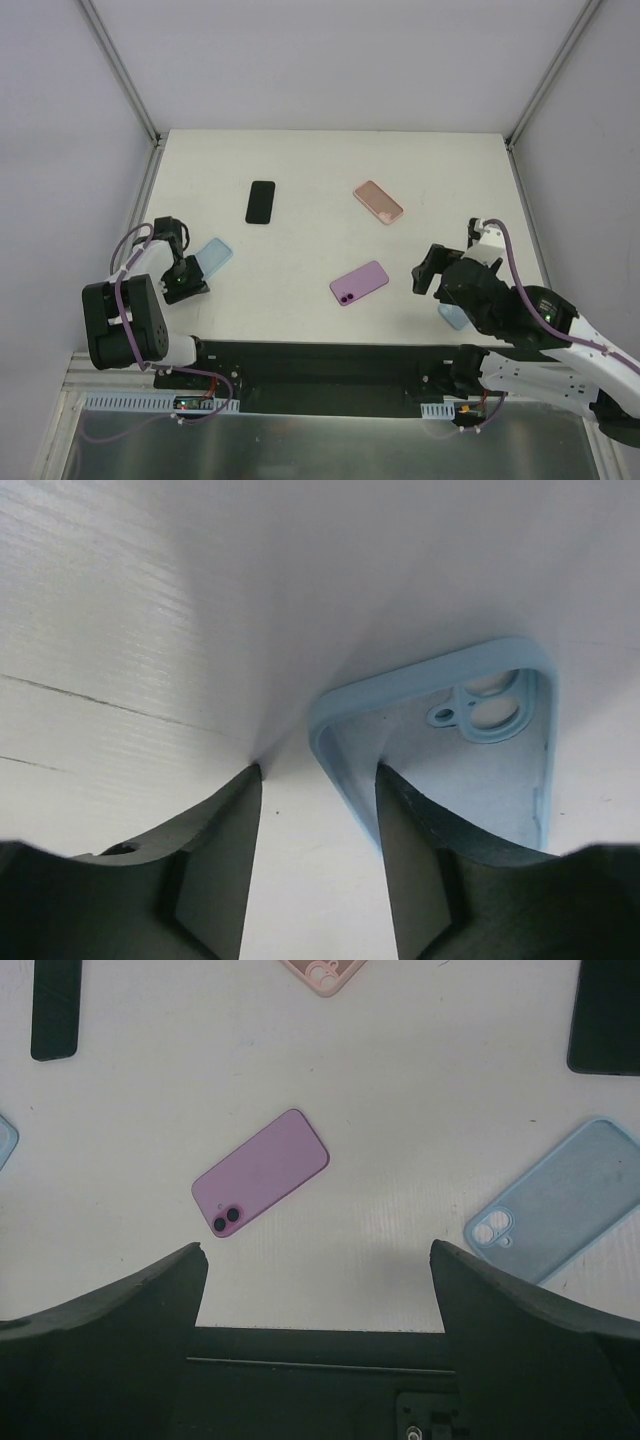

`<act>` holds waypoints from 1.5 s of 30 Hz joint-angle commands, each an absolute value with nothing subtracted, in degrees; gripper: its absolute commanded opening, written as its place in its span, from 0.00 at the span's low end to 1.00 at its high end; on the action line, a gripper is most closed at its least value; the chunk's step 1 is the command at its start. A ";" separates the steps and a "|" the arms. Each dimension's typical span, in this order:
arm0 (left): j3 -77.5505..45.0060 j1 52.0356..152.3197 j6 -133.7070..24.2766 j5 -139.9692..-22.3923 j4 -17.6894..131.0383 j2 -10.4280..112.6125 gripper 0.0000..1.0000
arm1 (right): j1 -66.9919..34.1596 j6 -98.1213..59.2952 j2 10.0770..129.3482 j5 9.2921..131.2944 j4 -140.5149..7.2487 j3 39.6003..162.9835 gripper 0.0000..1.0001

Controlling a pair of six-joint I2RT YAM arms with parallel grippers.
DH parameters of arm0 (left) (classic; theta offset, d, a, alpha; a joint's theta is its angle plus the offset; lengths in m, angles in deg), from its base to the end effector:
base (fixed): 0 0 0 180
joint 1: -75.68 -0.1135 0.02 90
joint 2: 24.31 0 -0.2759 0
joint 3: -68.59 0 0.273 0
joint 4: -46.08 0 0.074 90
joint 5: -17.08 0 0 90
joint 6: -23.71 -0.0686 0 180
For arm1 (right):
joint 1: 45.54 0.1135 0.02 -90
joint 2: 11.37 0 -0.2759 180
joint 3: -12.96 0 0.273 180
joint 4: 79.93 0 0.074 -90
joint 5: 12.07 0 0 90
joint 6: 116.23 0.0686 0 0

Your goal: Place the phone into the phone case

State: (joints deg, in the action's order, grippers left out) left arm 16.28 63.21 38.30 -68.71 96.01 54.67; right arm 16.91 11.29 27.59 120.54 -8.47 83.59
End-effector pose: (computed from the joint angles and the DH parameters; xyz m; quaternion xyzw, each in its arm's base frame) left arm 0.2374 0.0577 0.1232 -0.8488 0.5145 -0.0586 0.1072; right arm 0.1029 0.0969 0.3506 -0.0316 0.8570 0.0912 0.5061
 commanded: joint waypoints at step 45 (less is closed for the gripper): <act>-8.53 90.80 -45.47 -88.65 94.11 71.95 0.55 | 17.03 -50.46 46.19 97.20 -32.24 82.35 0.96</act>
